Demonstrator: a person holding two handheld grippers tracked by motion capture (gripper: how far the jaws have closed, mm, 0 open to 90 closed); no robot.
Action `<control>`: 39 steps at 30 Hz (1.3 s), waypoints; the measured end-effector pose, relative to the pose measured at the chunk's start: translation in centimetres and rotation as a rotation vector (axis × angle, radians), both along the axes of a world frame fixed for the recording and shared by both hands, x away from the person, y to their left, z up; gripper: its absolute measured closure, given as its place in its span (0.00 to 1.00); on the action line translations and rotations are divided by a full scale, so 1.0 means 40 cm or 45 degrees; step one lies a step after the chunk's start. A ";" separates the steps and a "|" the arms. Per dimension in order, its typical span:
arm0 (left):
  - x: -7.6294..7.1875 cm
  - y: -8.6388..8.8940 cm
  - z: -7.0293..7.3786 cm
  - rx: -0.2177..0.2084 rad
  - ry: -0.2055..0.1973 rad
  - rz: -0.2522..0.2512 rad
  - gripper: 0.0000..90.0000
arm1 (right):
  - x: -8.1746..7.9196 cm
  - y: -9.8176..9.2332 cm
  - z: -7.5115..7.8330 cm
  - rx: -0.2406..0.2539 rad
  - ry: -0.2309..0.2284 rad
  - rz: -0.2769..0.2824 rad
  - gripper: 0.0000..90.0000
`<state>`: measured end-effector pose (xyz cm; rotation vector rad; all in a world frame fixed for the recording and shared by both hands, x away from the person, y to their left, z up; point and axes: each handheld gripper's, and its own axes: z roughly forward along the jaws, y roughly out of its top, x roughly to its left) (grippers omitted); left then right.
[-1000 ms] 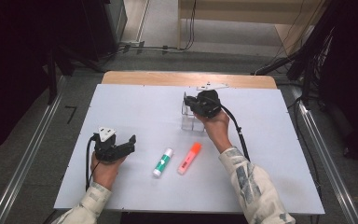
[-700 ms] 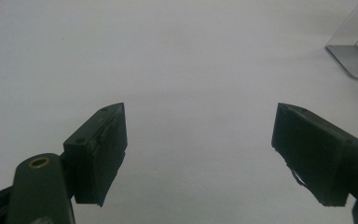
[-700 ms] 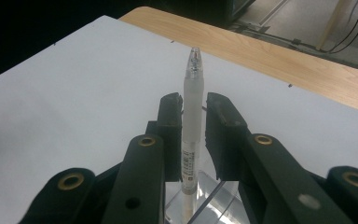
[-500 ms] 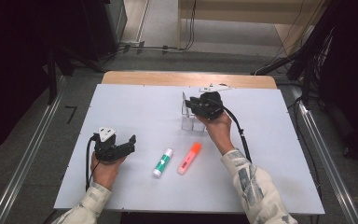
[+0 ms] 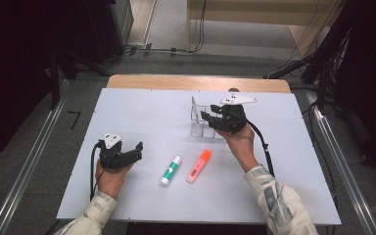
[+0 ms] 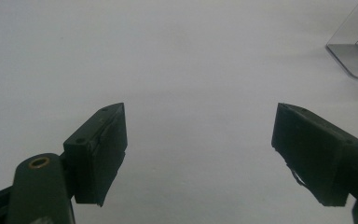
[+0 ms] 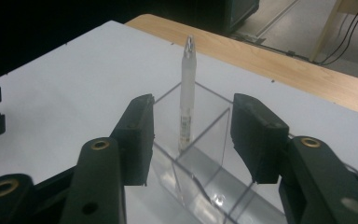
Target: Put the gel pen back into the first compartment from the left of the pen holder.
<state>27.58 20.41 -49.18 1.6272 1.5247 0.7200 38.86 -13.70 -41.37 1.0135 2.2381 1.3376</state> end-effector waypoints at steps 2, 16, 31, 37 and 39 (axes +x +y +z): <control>0.000 -0.001 0.000 0.001 0.001 0.000 0.20 | -0.014 -0.010 -0.002 -0.010 -0.009 -0.006 0.50; -0.003 -0.006 0.001 -0.003 -0.005 -0.006 0.20 | -0.090 -0.095 -0.034 -0.058 -0.008 -0.061 0.39; -0.009 -0.012 0.005 -0.002 -0.010 -0.016 0.20 | -0.123 -0.215 -0.099 -0.086 0.074 -0.178 0.37; -0.012 -0.016 0.008 -0.009 -0.015 -0.025 0.20 | -0.143 -0.251 -0.112 -0.103 0.099 -0.203 0.37; -0.012 -0.017 0.008 -0.001 -0.012 -0.028 0.20 | -0.145 -0.263 -0.113 -0.103 0.102 -0.220 0.37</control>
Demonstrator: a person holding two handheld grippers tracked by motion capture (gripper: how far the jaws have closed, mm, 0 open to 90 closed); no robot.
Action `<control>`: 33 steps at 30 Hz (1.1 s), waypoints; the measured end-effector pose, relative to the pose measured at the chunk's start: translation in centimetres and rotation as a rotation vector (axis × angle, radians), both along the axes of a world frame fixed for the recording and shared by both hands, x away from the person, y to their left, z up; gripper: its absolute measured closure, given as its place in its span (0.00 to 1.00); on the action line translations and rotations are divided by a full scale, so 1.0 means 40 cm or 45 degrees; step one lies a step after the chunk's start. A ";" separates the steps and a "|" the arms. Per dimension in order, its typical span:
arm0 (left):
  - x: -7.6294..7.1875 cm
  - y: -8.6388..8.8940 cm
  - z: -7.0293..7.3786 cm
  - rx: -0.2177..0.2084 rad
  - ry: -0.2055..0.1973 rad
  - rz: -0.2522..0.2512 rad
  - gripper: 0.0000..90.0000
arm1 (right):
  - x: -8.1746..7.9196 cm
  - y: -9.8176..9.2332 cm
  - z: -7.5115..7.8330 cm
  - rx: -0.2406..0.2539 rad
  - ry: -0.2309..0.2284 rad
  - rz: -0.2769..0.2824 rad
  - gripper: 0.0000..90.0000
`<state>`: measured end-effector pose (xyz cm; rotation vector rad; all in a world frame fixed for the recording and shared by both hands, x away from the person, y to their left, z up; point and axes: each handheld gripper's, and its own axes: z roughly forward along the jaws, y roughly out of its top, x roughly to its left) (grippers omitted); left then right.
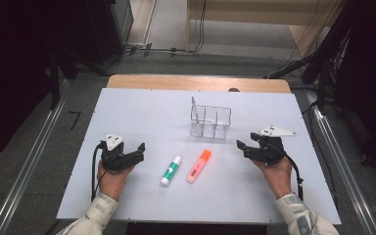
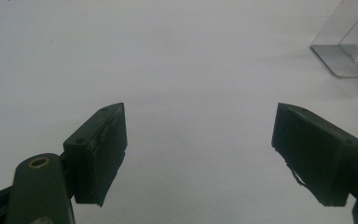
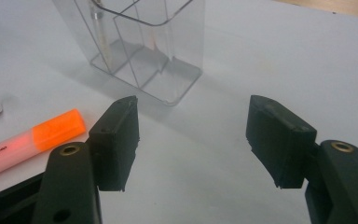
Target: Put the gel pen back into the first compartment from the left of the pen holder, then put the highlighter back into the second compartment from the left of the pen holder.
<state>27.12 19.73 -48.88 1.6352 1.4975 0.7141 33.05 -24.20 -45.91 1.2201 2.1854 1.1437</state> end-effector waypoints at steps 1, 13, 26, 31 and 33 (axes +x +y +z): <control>0.000 -0.001 0.000 0.000 0.000 -0.001 0.20 | 0.000 -0.006 0.000 0.006 0.003 -0.007 0.37; -0.001 -0.018 0.007 -0.011 -0.013 -0.032 0.20 | -0.004 -0.028 -0.004 0.004 0.010 -0.032 0.37; -0.019 -0.065 0.020 0.016 -0.034 -0.107 0.19 | -0.003 -0.028 -0.007 0.000 0.010 -0.039 0.37; -0.026 -0.079 0.025 0.007 -0.037 -0.131 0.19 | -0.001 -0.030 -0.012 -0.015 0.018 -0.039 0.37; -0.027 -0.086 0.025 0.010 -0.035 -0.146 0.19 | -0.001 -0.031 -0.012 -0.016 0.019 -0.043 0.36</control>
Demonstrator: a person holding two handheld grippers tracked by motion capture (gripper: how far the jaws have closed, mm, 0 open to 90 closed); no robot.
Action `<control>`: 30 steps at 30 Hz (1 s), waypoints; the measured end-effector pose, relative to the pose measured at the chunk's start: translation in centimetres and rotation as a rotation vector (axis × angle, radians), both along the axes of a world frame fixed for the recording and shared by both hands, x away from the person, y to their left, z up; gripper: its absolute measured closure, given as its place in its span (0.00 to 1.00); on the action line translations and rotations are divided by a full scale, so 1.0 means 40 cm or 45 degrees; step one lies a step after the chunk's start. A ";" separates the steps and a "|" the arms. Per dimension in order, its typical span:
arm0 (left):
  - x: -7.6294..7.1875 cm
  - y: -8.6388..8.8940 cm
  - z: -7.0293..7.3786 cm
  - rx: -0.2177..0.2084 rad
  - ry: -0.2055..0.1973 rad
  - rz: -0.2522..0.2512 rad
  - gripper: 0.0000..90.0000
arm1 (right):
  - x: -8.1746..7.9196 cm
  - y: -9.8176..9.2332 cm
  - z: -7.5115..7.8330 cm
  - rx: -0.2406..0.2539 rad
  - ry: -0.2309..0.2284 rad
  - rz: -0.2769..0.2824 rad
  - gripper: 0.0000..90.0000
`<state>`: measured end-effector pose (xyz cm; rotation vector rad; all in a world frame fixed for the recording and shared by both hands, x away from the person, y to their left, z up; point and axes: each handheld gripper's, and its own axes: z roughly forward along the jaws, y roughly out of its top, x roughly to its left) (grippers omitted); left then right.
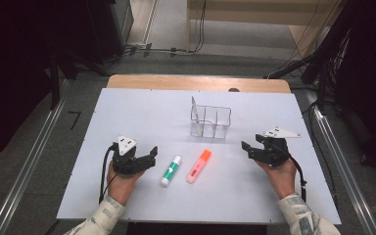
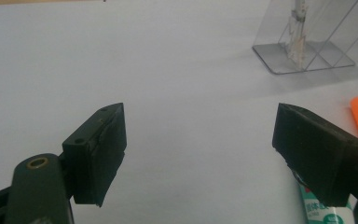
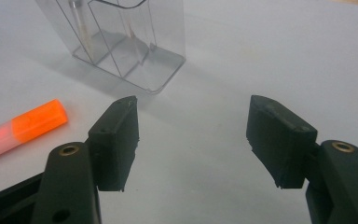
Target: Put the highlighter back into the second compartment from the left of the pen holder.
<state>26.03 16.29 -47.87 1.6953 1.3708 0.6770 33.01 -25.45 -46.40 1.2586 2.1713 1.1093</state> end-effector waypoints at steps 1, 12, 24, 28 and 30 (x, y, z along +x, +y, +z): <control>-0.001 -0.004 0.000 0.001 0.001 -0.003 0.19 | 0.000 0.000 0.000 0.001 0.000 -0.004 0.36; -0.002 -0.061 0.005 0.045 -0.014 -0.065 0.20 | -0.003 -0.026 -0.003 0.000 0.009 -0.029 0.36; 0.005 -0.120 0.007 0.045 -0.007 -0.131 0.20 | 0.002 -0.023 -0.009 -0.004 0.020 -0.026 0.36; 0.008 -0.140 0.004 0.059 -0.006 -0.151 0.20 | 0.003 -0.024 -0.010 -0.001 0.030 -0.028 0.36; 0.010 -0.147 0.001 0.063 -0.001 -0.158 0.20 | 0.004 -0.024 -0.010 -0.002 0.029 -0.029 0.36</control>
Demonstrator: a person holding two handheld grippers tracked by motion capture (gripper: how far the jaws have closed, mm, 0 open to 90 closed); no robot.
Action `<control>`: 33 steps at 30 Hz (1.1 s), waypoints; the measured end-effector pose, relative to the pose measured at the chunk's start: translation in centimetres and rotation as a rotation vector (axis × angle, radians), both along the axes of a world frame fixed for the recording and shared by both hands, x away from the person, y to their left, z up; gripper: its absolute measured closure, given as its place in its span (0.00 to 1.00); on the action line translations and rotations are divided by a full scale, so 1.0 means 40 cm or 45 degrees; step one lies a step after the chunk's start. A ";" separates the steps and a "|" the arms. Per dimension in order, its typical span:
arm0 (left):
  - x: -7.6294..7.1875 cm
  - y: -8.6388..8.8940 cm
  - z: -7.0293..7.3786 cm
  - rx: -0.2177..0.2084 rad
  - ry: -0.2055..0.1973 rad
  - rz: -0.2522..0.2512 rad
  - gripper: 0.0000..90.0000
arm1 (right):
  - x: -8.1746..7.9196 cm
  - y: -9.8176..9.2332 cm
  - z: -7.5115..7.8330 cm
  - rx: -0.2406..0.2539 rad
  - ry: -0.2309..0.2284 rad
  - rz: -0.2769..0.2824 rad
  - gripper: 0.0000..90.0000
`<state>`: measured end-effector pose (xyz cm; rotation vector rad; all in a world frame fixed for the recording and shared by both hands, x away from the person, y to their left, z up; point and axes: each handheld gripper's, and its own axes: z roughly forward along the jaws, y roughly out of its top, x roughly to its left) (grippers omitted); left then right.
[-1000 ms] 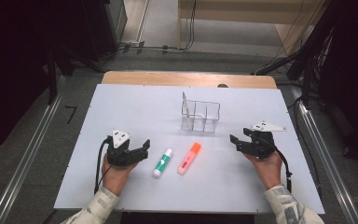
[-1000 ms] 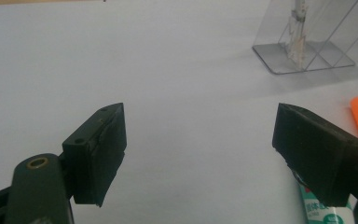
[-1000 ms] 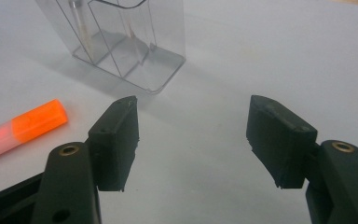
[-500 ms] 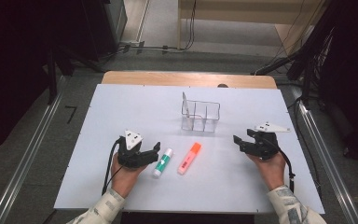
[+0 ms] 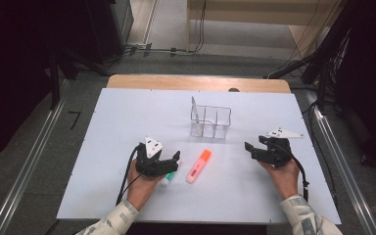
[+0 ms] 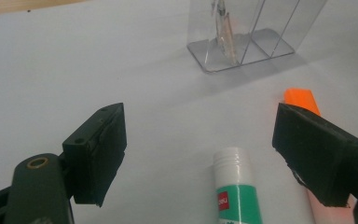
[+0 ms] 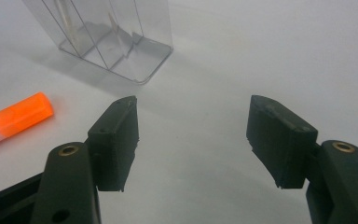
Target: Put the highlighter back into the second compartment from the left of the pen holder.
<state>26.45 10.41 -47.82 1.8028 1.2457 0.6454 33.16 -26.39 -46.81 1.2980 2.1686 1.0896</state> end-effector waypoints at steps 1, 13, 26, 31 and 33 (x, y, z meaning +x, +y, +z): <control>0.001 -0.003 -0.001 0.003 0.002 -0.005 0.20 | 0.000 0.000 0.000 -0.002 -0.001 0.002 0.36; 0.004 -0.062 0.002 0.024 0.007 -0.079 0.20 | 0.000 0.004 -0.003 -0.015 0.000 0.002 0.36; 0.011 -0.126 -0.014 0.042 0.032 -0.136 0.22 | 0.000 0.006 -0.005 -0.022 0.002 0.007 0.36; 0.015 -0.141 -0.018 0.034 0.038 -0.150 0.24 | 0.000 0.008 -0.006 -0.026 0.003 0.006 0.36; 0.018 -0.148 -0.021 0.032 0.047 -0.153 0.25 | 0.000 0.009 -0.007 -0.027 0.005 0.008 0.36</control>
